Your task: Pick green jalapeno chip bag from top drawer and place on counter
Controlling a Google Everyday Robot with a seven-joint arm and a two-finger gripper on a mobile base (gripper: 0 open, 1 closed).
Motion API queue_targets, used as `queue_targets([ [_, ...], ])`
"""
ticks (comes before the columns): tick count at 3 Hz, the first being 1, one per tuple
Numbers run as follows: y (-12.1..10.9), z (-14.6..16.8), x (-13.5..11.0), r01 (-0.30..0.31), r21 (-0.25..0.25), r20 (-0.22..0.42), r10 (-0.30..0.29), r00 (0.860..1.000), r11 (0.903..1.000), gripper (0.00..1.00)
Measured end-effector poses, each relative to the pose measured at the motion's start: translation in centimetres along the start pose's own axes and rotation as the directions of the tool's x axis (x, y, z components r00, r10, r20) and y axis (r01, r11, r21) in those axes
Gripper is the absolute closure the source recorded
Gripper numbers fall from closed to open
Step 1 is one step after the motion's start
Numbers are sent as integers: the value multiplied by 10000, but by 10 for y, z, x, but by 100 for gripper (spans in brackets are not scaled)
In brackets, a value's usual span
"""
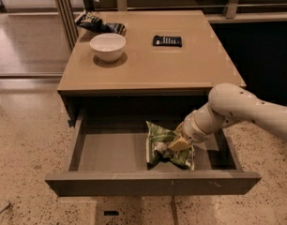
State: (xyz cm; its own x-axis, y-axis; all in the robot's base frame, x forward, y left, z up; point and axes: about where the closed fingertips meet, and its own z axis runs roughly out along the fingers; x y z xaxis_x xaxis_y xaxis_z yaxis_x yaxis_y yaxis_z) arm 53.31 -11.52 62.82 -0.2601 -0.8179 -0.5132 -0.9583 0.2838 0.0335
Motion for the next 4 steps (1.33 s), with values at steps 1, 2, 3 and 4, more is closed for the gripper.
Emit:
queue_targets([
  [1, 5, -37, -29, -125, 52, -81, 126, 9999, 9999, 92],
  [2, 1, -83, -65, -127, 230, -249, 132, 9996, 9997, 100],
  [3, -10, -128, -99, -49, 621, -302, 68, 9995, 9981, 100],
  [4, -23, -193, -145, 260, 1414, -202, -233, 9995, 9896, 100],
])
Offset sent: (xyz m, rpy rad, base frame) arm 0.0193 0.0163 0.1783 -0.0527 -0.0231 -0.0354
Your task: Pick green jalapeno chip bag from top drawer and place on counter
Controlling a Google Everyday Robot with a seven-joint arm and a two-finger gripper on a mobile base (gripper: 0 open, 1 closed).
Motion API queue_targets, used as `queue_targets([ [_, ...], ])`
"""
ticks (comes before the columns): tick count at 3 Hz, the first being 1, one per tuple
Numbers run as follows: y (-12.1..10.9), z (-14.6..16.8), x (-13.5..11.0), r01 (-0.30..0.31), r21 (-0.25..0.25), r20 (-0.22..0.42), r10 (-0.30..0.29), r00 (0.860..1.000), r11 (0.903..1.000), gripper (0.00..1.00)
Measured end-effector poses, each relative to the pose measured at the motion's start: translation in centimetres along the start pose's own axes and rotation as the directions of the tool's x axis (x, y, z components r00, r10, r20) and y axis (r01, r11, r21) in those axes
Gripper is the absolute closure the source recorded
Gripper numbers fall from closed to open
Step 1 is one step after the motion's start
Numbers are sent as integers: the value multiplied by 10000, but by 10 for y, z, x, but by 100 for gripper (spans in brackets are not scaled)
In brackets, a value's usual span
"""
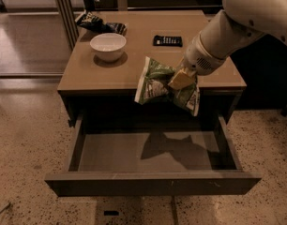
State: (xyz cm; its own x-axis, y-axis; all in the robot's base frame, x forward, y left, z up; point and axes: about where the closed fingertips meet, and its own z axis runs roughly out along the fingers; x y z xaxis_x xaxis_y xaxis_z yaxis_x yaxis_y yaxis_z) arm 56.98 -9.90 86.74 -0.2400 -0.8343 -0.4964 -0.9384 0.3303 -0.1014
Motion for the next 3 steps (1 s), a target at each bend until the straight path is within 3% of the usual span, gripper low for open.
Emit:
queue_targets([
  [1, 0, 0, 0, 0, -4, -4, 0, 10000, 10000, 100],
  [2, -6, -2, 3, 135, 338, -15, -135, 9999, 9993, 100],
  [3, -27, -9, 0, 245, 866, -37, -242, 9997, 9959, 100],
])
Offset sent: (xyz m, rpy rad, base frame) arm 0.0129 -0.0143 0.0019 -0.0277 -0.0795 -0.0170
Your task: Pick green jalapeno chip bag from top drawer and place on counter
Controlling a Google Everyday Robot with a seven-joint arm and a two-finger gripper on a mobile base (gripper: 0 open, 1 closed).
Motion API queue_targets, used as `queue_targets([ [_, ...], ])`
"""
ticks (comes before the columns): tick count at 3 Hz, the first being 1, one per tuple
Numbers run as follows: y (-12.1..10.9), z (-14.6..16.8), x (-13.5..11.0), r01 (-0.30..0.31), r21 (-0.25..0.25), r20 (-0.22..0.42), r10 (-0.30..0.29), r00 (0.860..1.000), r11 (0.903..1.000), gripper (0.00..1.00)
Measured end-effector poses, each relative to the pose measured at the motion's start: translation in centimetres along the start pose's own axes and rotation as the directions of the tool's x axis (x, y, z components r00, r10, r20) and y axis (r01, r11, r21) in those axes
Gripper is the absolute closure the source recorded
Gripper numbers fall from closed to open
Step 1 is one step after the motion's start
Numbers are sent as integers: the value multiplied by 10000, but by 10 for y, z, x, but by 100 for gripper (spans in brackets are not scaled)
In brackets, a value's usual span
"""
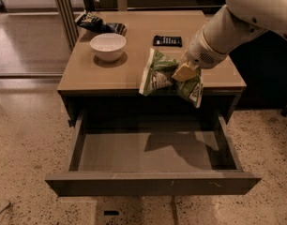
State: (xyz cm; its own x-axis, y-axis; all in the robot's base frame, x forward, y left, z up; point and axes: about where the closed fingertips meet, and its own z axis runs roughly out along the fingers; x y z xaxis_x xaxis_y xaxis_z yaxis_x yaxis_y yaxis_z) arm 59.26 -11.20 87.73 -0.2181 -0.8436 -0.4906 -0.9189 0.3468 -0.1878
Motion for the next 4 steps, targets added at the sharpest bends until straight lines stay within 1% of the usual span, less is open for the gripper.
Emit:
queue_targets([
  [1, -28, 0, -6, 111, 385, 205, -119, 9997, 9992, 100],
  [2, -56, 12, -9, 21, 476, 617, -50, 9981, 9989, 100],
  [3, -79, 36, -2, -309, 374, 1283, 258, 9914, 9988, 100],
  [4, -93, 53, 5, -648, 259, 1899, 587, 9800, 9976, 100],
])
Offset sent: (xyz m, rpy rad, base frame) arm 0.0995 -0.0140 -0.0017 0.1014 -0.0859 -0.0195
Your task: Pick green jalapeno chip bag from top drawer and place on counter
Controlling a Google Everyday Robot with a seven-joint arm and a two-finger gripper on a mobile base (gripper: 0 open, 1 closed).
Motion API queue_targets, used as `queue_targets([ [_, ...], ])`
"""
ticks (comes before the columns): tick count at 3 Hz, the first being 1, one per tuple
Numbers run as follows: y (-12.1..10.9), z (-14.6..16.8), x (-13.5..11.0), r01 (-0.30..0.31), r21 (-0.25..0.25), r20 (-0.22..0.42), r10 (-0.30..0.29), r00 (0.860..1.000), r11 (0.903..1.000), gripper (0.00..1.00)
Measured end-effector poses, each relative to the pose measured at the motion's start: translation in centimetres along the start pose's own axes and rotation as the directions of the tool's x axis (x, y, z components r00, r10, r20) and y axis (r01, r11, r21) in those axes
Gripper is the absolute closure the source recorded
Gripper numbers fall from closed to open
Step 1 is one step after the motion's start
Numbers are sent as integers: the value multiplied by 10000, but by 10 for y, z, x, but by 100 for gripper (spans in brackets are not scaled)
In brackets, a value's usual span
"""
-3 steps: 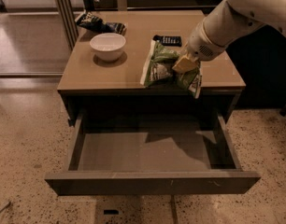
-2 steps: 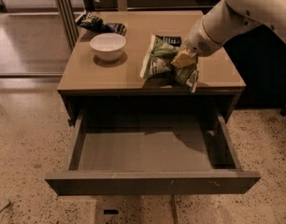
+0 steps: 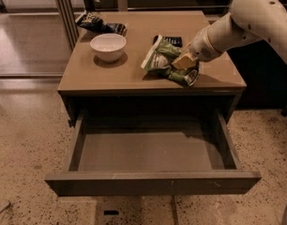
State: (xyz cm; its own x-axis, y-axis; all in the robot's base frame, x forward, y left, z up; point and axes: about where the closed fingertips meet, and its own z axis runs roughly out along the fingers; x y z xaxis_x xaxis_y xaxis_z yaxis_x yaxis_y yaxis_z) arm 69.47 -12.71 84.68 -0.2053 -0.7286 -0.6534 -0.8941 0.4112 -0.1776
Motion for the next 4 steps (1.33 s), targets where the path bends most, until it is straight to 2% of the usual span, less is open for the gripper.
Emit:
queue_targets([
  [1, -1, -2, -2, 0, 0, 0, 0, 10000, 10000, 100],
  [2, -1, -2, -2, 0, -1, 0, 0, 10000, 10000, 81],
  [4, 0, -2, -2, 0, -3, 0, 0, 10000, 10000, 35],
])
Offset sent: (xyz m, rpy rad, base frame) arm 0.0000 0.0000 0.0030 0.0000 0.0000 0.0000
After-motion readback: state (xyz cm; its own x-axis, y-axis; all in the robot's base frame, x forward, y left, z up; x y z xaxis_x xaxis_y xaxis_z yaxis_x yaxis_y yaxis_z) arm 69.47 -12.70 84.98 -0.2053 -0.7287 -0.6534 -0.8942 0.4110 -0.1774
